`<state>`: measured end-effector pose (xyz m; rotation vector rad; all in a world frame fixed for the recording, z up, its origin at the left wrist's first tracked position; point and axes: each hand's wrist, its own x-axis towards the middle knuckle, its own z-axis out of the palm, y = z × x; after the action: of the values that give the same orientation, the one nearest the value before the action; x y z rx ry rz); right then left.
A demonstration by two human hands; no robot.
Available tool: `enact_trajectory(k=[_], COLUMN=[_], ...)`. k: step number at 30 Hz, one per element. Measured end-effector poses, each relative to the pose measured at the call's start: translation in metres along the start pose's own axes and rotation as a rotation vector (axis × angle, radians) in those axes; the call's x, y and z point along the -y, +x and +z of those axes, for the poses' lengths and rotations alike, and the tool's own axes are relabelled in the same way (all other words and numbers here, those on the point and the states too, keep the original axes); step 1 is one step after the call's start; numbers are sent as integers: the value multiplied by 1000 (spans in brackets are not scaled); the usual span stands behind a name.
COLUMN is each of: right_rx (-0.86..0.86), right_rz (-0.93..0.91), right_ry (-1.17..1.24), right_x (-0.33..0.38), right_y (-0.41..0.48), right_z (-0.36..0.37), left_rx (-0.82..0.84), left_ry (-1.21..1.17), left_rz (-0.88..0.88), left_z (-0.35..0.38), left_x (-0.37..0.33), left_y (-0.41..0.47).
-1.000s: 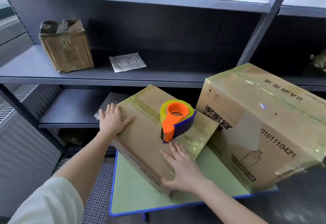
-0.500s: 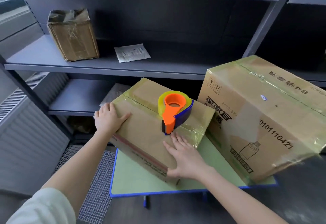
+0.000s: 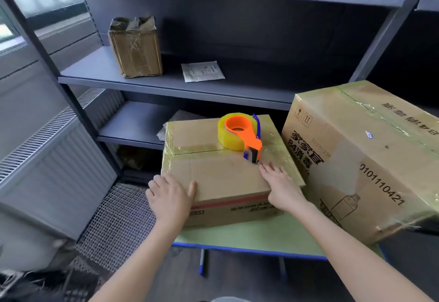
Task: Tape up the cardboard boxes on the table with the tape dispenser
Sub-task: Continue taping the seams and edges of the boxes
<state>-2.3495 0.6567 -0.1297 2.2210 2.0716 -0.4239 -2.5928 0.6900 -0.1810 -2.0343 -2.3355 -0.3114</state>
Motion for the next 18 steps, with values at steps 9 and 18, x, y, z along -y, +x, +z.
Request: enact_trajectory(k=[9,18], right_rx=[-121,-393], right_rz=[210,287], right_ry=[118,309], right_x=[71,86], right_y=[7,17], right_z=[44,70], left_rx=[299,288], left_ry=[-344,-431], left_rz=[60,61], left_z=[-11,-2], left_x=[9,9], left_y=[61,62])
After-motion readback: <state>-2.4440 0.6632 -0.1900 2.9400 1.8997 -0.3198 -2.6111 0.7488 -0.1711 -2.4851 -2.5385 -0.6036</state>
